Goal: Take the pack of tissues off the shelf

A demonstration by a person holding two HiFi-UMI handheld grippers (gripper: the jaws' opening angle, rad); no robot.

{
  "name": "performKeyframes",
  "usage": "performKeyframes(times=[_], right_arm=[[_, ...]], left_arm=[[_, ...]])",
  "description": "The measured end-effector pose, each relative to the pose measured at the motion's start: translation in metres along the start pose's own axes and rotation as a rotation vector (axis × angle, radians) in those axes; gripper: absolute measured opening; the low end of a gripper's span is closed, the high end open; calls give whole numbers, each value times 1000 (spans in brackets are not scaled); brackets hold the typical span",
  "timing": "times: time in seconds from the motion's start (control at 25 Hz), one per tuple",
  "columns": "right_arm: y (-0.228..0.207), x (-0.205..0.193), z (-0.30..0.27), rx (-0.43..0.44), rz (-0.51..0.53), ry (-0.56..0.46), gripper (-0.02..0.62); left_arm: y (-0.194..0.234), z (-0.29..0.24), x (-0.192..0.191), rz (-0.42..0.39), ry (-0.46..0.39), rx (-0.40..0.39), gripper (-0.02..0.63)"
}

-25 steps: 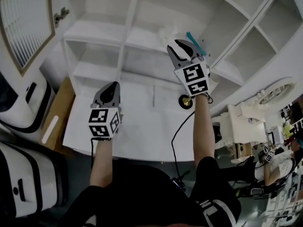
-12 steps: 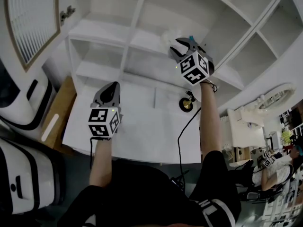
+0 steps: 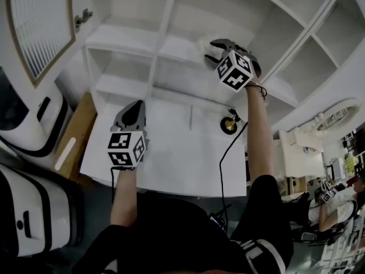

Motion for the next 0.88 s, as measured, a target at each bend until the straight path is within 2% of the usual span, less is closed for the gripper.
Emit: performKeyframes(times=[0.16,0.28,0.52,0.88], right_arm=[[2,-2,-5,3,-10,0,177],[7,-2,-9,-1,-16,-2,115],[17,-2,-5,-60,1,13,39],[36,3,28,-173,-36,-79,23]], left_arm=[[2,3,1,-3,-1,8,11],[4,4,1,-2,1,12,11],[3,5,-1,-4,9,6,11],[-6,-2,-7,1,30,-32,11]])
Point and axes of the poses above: the fingertips, and each gripper's own axes: z backward along the fingers, y to its left, x out of its top, the point moved 10 cm from there along z, backward along the fingers, and after that the axes turned 2 degrees about -z, right-handed, at the moved point
